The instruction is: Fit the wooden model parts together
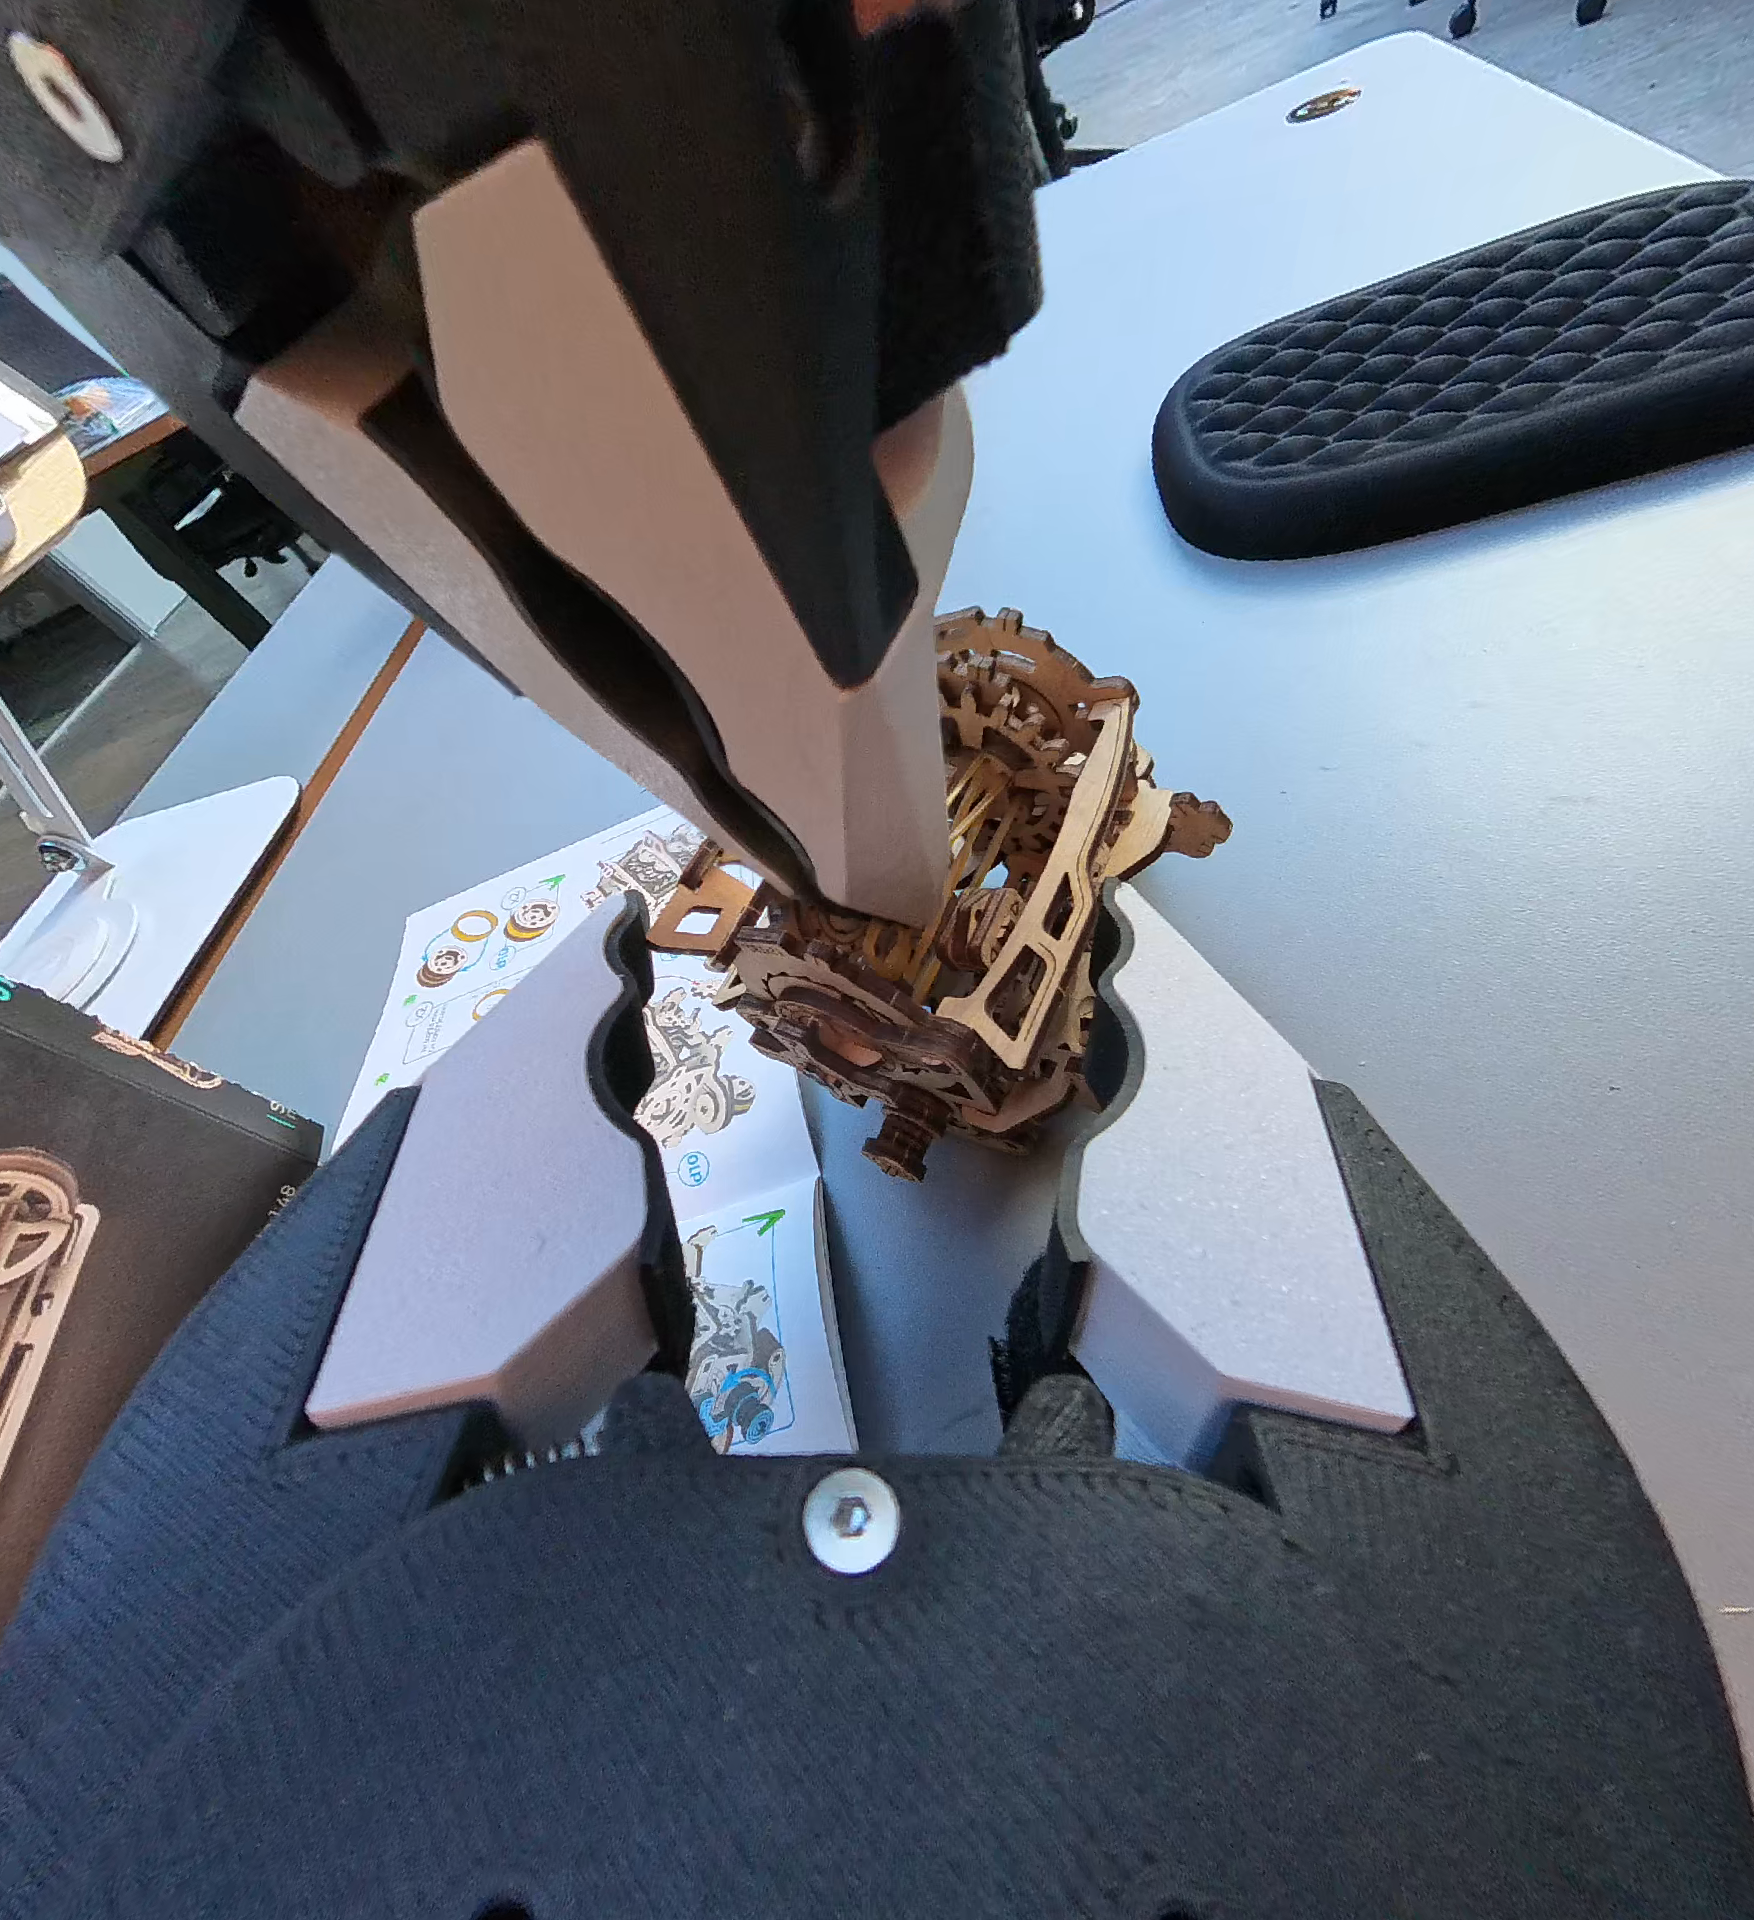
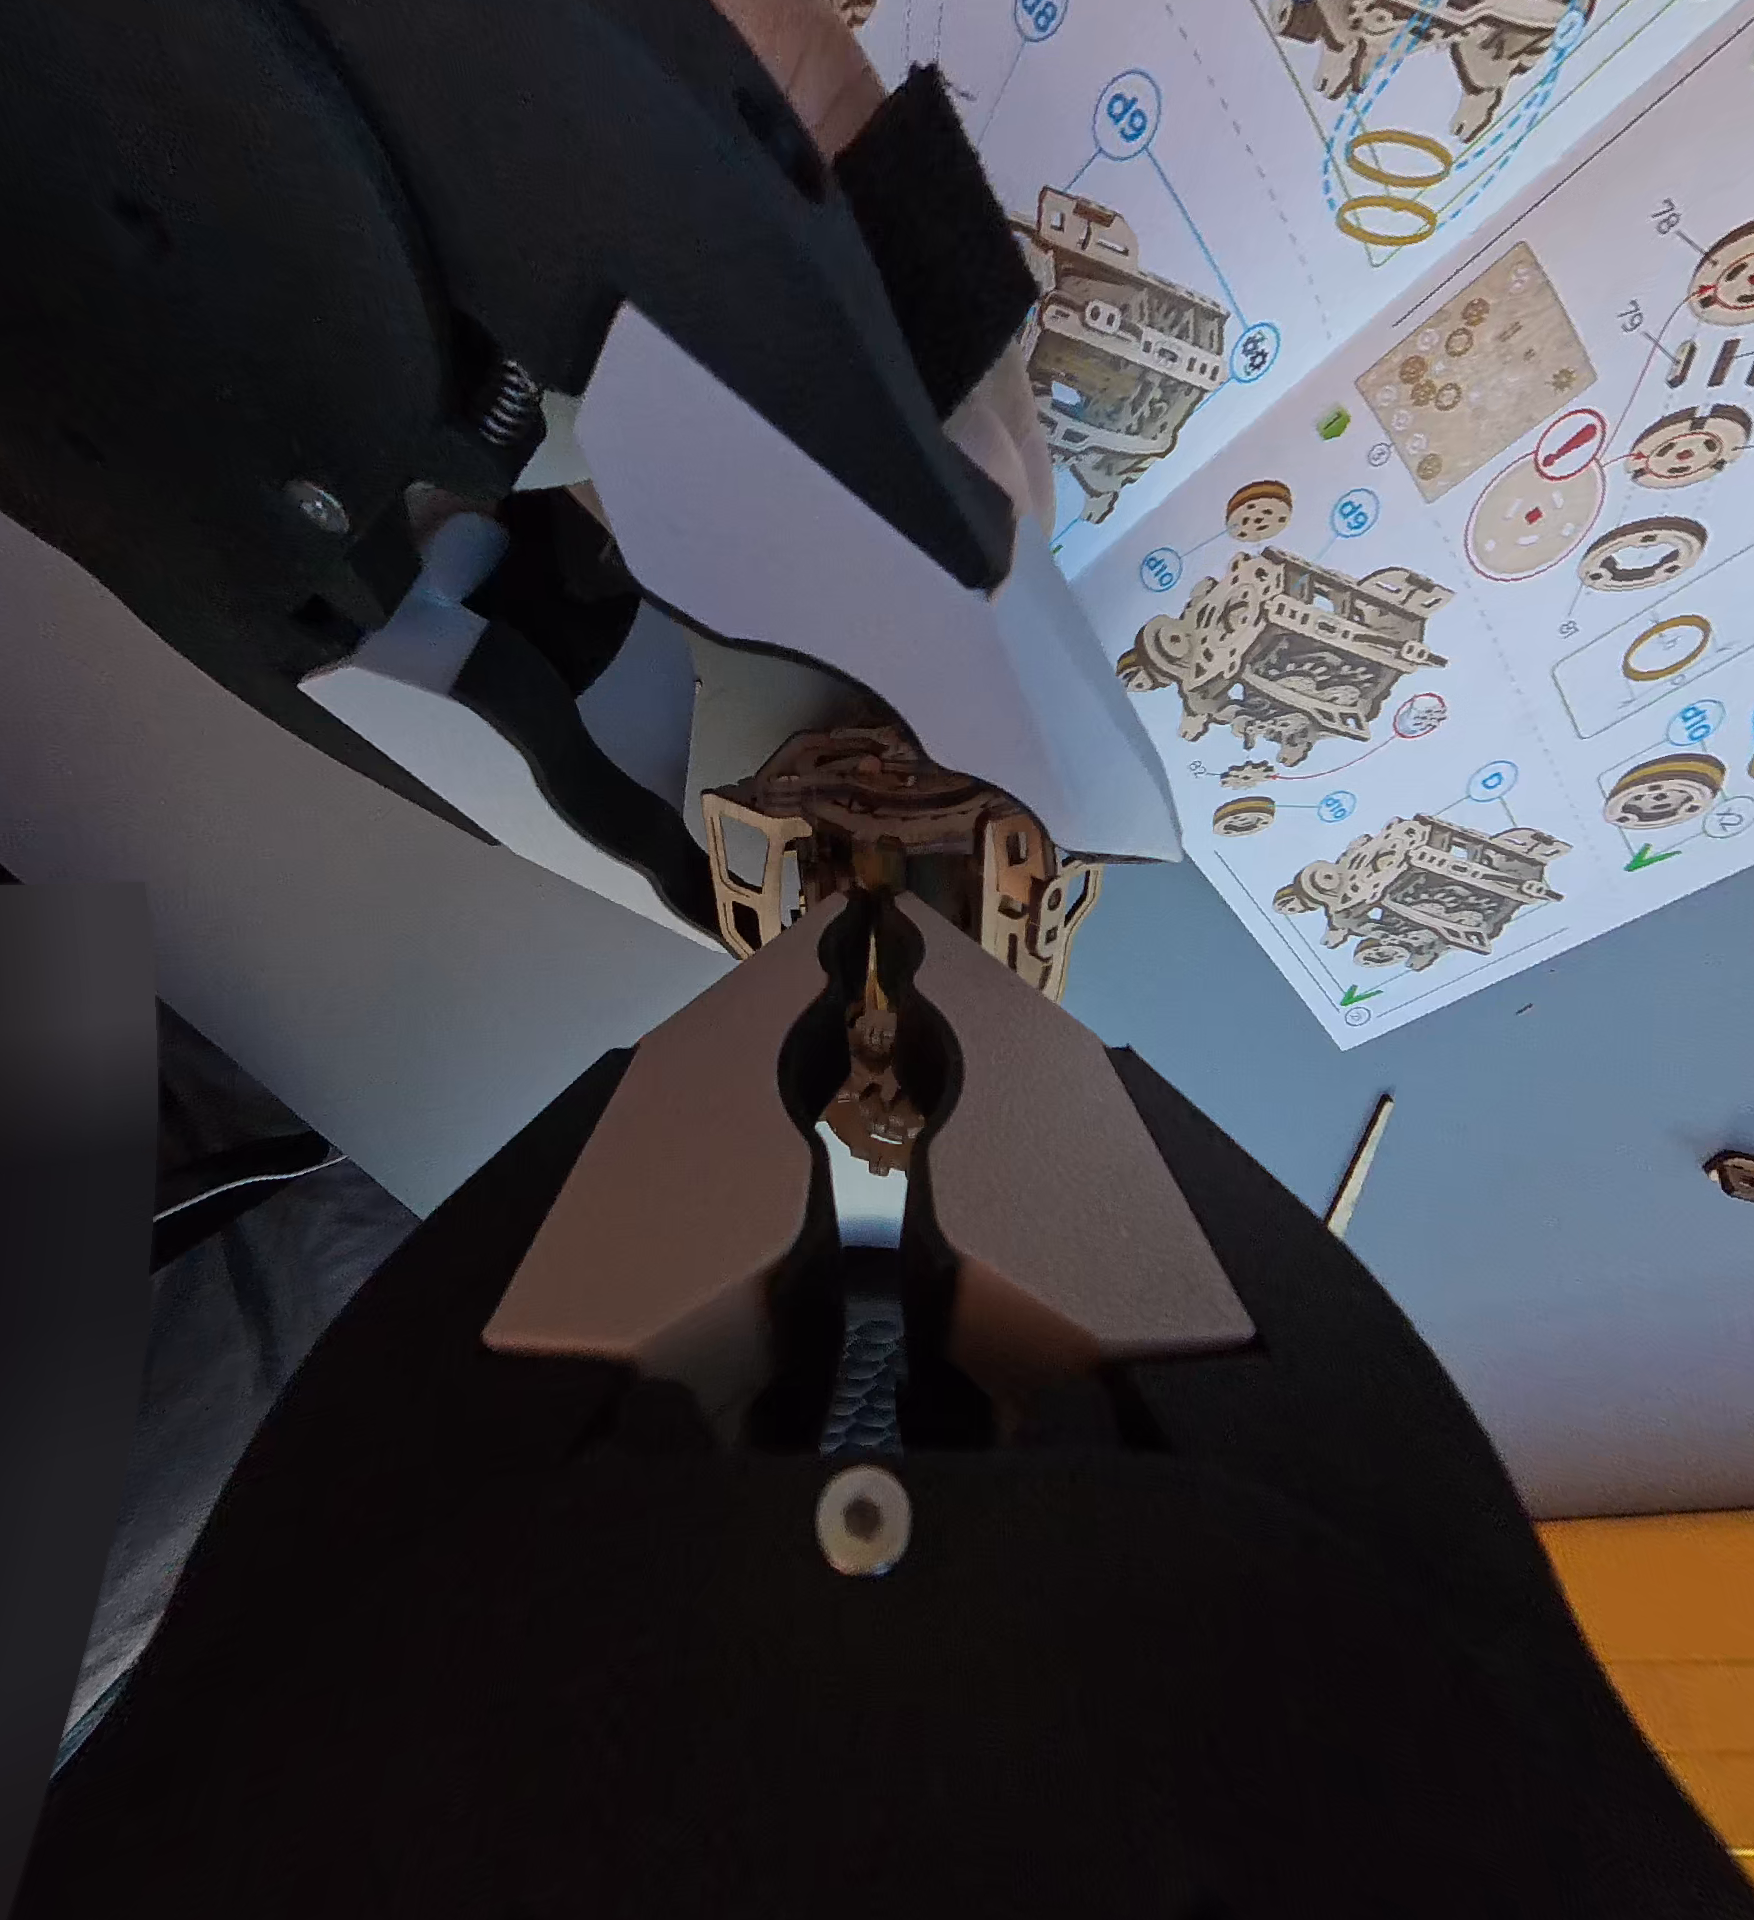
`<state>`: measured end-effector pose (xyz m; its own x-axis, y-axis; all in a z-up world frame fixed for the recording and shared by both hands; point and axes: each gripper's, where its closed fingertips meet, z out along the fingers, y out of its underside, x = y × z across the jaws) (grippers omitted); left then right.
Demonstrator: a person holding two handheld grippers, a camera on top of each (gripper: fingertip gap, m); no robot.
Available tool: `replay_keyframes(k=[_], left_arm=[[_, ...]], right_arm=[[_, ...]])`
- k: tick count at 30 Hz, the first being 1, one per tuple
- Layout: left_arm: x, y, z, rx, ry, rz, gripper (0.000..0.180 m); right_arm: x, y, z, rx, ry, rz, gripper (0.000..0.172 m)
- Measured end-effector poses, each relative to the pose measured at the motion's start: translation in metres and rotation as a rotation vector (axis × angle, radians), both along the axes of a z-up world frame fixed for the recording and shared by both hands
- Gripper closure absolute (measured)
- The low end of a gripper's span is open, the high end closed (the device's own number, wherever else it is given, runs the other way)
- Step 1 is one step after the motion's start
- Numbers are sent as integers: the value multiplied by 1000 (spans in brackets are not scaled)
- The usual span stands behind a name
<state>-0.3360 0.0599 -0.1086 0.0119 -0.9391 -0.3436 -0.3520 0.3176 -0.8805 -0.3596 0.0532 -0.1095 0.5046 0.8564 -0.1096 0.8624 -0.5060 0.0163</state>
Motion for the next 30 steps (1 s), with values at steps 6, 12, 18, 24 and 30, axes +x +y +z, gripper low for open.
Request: replay_keyframes(k=[6, 12, 18, 24, 30], left_arm=[[0, 0, 0, -1, 0, -2, 97], [0, 0, 0, -2, 0, 2, 97], [0, 2, 0, -6, 1, 14, 96], [0, 3, 0, -8, 3, 15, 95], [0, 3, 0, -10, 2, 16, 95]], right_arm=[[-3, -2, -3, -40, -17, -5, 172], [-2, 1, -3, -107, -47, -41, 172], [-3, 3, -4, -94, -75, -75, 172], [-5, 4, -5, -82, -61, -125, 172], [-5, 4, -5, -75, -58, -128, 172]])
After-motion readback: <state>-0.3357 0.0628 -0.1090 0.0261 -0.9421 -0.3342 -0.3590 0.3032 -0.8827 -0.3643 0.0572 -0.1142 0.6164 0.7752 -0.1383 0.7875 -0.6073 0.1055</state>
